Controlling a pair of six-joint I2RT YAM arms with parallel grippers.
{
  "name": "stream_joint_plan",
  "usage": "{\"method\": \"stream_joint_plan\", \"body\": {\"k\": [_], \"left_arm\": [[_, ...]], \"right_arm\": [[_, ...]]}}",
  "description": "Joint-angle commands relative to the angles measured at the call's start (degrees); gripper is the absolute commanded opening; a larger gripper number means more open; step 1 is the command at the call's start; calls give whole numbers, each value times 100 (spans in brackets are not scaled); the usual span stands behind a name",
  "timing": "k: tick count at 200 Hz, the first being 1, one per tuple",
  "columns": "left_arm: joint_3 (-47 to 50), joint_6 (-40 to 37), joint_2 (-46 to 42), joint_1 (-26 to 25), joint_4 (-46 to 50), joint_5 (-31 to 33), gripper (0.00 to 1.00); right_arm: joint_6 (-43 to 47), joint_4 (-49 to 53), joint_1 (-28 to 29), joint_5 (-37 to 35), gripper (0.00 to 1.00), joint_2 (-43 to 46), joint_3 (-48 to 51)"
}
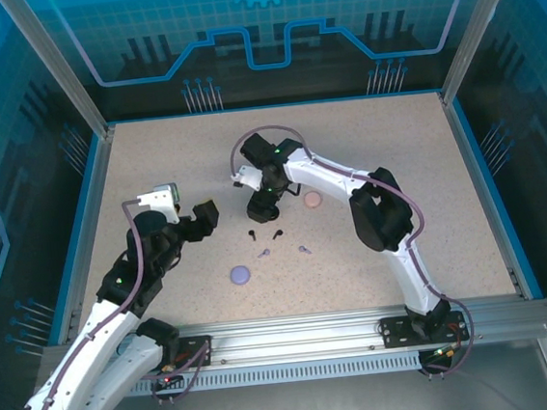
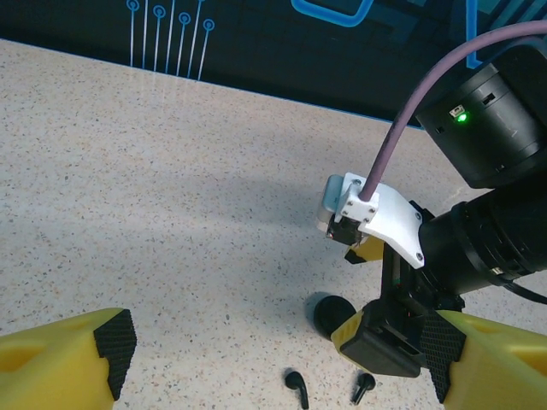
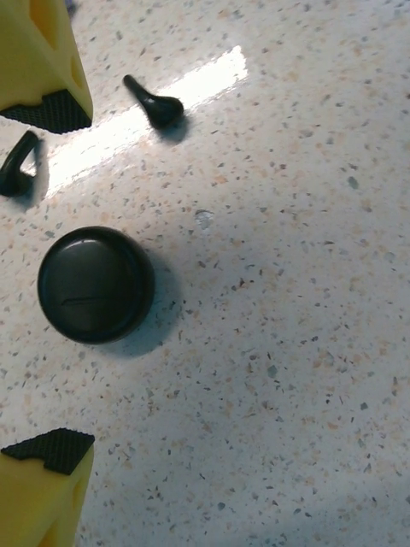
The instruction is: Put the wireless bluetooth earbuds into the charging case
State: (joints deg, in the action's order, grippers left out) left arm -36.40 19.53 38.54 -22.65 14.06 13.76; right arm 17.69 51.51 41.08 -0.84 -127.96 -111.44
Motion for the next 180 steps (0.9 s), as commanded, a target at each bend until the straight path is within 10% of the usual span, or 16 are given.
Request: {"method": "stream_joint_plan", "body": {"k": [1,180], "left_arm": [[-5,-10,-76,52,98,94,90],[40,-26,-64,59,96,120,91]], "right_arm": [[700,581,109,-265,93,-308,-302],[1098,1669,132,-598,78,-1575,-1538]]}}
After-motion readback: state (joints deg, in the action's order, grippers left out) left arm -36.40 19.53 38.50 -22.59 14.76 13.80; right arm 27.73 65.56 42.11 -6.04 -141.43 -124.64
